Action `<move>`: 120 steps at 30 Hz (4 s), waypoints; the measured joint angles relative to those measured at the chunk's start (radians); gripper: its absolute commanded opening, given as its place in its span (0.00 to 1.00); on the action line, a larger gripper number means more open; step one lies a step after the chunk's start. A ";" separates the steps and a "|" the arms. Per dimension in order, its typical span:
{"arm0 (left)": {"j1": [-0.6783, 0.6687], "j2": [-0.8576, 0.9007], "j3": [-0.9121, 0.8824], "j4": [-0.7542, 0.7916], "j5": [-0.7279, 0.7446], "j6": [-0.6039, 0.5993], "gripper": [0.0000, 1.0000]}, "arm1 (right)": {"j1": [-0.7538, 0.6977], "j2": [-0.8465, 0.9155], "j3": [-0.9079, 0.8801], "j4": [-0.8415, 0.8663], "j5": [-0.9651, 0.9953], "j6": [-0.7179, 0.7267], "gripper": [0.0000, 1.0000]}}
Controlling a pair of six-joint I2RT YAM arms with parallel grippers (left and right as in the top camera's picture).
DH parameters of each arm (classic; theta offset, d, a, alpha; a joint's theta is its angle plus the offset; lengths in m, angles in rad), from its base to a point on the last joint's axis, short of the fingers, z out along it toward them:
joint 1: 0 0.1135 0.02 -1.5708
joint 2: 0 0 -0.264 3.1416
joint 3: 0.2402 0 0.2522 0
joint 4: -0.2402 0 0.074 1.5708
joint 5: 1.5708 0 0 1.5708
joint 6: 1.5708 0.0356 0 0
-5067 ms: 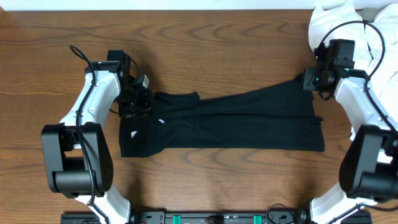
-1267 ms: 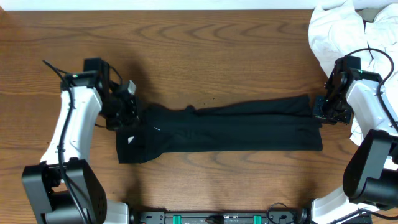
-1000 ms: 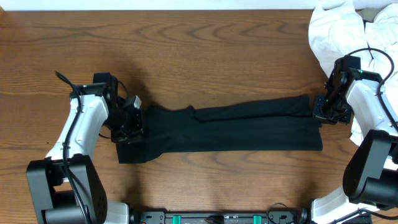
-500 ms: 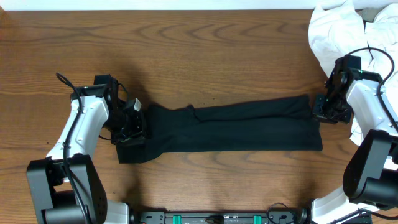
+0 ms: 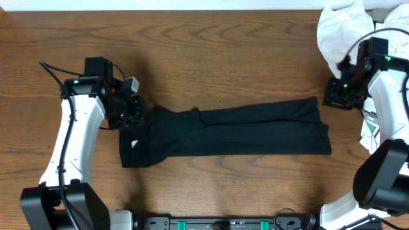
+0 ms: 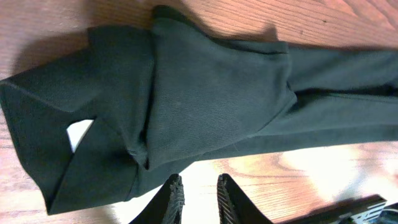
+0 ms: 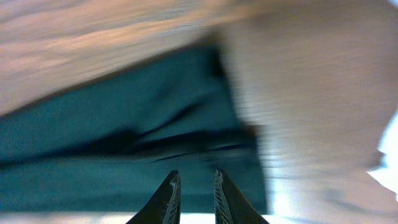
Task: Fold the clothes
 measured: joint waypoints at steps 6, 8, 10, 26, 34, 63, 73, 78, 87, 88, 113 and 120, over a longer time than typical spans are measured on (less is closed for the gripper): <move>-0.121 0.002 -0.004 0.090 -0.001 0.000 0.21 | 0.079 0.000 -0.070 0.034 -0.183 -0.090 0.16; -0.158 0.008 -0.010 0.127 0.000 0.000 0.21 | 0.103 0.000 -0.122 0.066 -0.207 -0.101 0.16; -0.187 0.024 -0.017 0.145 0.000 0.000 0.21 | 0.126 0.000 -0.190 0.125 -0.223 -0.109 0.17; -0.205 0.382 -0.025 0.113 0.000 0.000 0.21 | 0.118 0.000 -0.439 0.343 -0.039 -0.023 0.19; -0.205 0.445 -0.027 0.082 0.004 0.000 0.21 | 0.103 0.000 -0.440 0.348 -0.005 0.005 0.19; -0.220 0.433 -0.030 0.047 -0.091 -0.159 0.59 | 0.103 0.000 -0.440 0.349 0.026 0.027 0.26; -0.220 0.407 -0.044 0.048 -0.133 -0.165 0.64 | 0.103 0.000 -0.440 0.349 0.029 0.034 0.29; -0.217 0.350 -0.076 0.064 -0.212 -0.165 0.67 | 0.103 0.000 -0.440 0.350 0.029 0.036 0.29; -0.199 0.159 -0.087 0.076 -0.400 -0.165 0.67 | 0.103 0.000 -0.440 0.352 0.031 0.036 0.29; -0.199 0.152 -0.087 0.076 -0.412 -0.165 0.67 | 0.103 0.000 -0.440 0.352 0.032 0.036 0.29; -0.199 0.161 -0.188 0.153 -0.436 -0.203 0.56 | 0.103 0.000 -0.440 0.352 0.034 0.037 0.28; -0.199 0.162 -0.212 0.169 -0.407 -0.208 0.27 | 0.103 0.000 -0.440 0.352 0.035 0.037 0.27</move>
